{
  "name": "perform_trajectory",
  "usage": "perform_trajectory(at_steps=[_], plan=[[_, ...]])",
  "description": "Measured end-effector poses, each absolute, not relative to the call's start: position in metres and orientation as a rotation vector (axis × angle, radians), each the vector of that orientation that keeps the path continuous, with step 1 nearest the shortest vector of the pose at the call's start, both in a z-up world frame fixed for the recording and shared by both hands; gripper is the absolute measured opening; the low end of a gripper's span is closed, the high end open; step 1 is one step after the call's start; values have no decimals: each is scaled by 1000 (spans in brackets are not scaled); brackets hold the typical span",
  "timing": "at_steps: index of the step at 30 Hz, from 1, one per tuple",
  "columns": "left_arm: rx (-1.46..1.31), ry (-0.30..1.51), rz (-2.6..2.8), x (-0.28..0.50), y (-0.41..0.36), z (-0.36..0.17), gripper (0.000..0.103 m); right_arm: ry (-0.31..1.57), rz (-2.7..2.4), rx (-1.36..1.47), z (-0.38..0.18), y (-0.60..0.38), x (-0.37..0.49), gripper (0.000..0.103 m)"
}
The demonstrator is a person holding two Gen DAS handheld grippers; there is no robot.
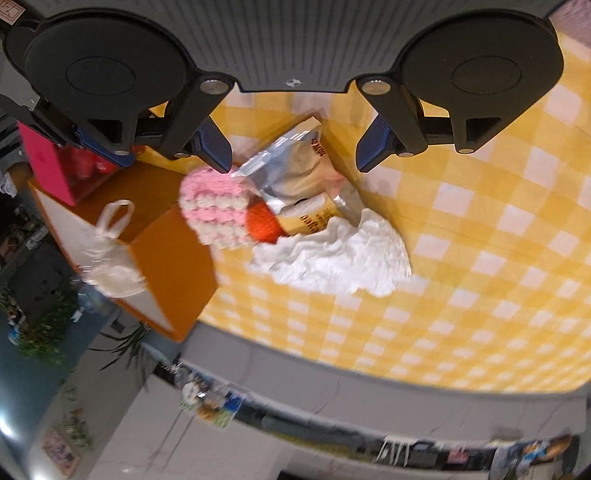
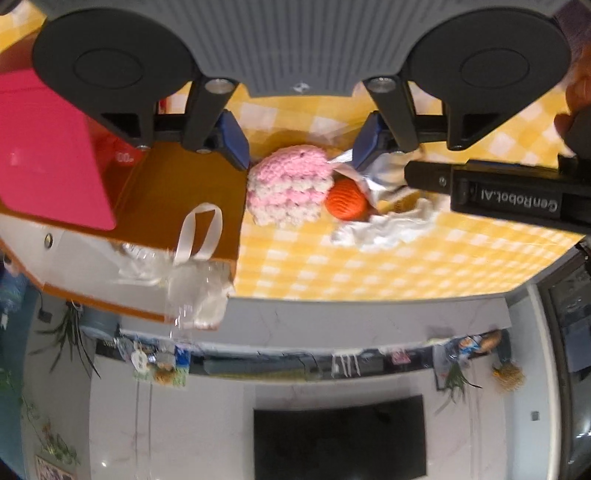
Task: Organize soft objects
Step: 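Withdraw both tools from the box back toward the remaining items, then grasp the silver snack packet with the left tool while the right tool grasps the pink crocheted pouch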
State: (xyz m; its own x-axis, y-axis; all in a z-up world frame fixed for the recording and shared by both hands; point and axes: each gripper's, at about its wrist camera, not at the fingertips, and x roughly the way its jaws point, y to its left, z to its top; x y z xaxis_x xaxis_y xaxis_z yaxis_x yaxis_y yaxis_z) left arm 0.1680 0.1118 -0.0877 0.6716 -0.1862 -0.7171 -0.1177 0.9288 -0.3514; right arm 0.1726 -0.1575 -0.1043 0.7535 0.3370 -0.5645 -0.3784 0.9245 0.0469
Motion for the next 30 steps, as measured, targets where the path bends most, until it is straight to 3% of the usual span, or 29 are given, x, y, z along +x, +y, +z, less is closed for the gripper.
perform_trajectory(at_steps=[5,8,15,17,19,30], plan=[[-459,891,-31,178,118,-112,88,661,371,-23,-123,-158,201,57],[-454,897,-27,179,118,-117,81,672,367,16,-131,-160,213,56],[-388,899,-30,182,108,-119,37,706,397,50,-142,-161,230,35],[-375,897,-35,182,106,-118,30,702,406,42,-142,-162,229,18],[-356,894,-33,180,104,-116,16,702,408,42,-139,-165,227,14],[-316,972,-111,140,100,-96,9,694,451,6,-120,-192,162,11]])
